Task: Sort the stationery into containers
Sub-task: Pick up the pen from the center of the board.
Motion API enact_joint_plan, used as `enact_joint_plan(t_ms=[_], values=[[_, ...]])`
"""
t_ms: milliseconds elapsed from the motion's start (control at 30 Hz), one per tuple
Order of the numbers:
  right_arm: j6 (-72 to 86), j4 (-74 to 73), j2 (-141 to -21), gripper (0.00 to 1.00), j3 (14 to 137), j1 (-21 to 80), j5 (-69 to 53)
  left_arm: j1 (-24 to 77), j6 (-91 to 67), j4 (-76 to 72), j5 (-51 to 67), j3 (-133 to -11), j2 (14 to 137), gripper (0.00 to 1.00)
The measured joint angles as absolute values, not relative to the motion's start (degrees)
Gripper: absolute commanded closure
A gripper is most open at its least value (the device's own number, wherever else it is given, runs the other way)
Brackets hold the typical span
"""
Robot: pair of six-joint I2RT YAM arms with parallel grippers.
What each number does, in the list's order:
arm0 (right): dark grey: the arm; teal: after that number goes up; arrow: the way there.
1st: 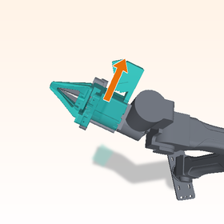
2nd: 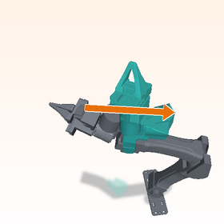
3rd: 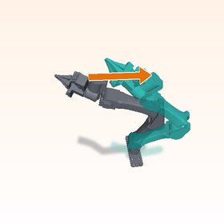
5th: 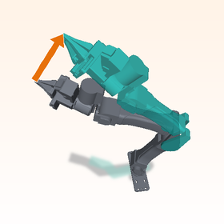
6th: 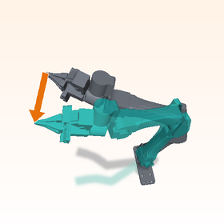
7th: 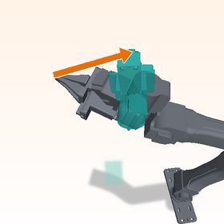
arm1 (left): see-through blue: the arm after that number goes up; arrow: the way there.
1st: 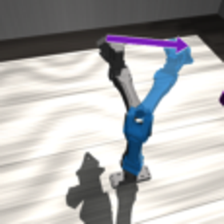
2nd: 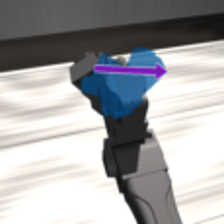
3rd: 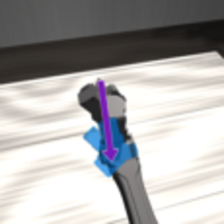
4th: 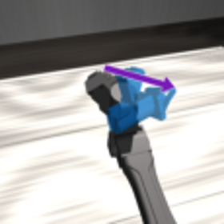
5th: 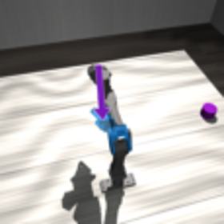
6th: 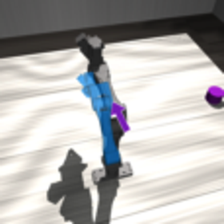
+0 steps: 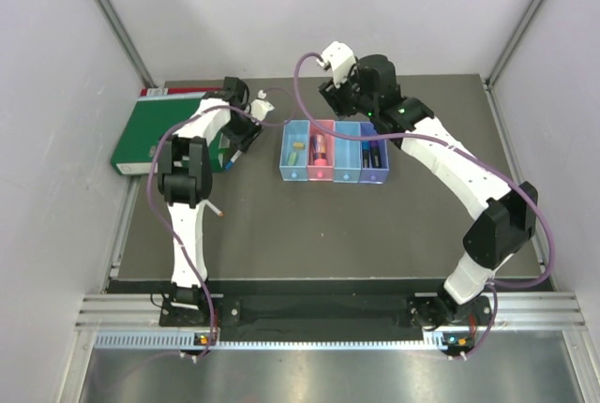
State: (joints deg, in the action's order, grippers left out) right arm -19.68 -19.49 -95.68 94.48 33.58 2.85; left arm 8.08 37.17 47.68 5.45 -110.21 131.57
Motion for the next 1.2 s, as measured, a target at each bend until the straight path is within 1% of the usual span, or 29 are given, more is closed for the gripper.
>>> enact_joint_plan(t_ms=[333, 400, 500, 567, 700, 733, 800, 1200], values=[[-19.25, -19.84, -95.64, 0.42, 94.52, 33.58, 2.74, 7.97, 38.87, 56.97, 9.45, -114.28, 133.8, 0.58], [-19.22, -19.9, -95.64, 0.42, 94.61, 33.58, 2.74, 7.97, 38.92, 57.69, 9.67, -114.24, 133.8, 0.62], [-19.16, -19.99, -95.64, 0.42, 94.61, 33.58, 2.74, 7.97, 38.92, 57.67, 9.61, -113.75, 133.73, 0.64], [-18.85, -20.18, -95.64, 0.42, 94.61, 33.58, 2.74, 7.97, 38.87, 57.06, 9.63, -112.73, 133.21, 0.67], [-18.72, -20.38, -95.57, 0.42, 94.61, 33.58, 2.74, 7.97, 38.24, 56.45, 9.52, -110.78, 132.09, 0.83], [-18.59, -20.62, -95.5, 0.42, 94.61, 33.58, 2.74, 7.97, 37.87, 56.29, 9.52, -110.37, 131.85, 0.9], [-18.33, -20.84, -95.22, 0.42, 94.61, 33.61, 2.74, 7.97, 37.23, 55.86, 9.45, -109.91, 131.57, 1.0], [-18.33, -20.99, -94.24, 0.42, 95.7, 33.63, 2.94, 8.03, 34.74, 55.09, 11.31, -109.25, 130.76, 1.0]])
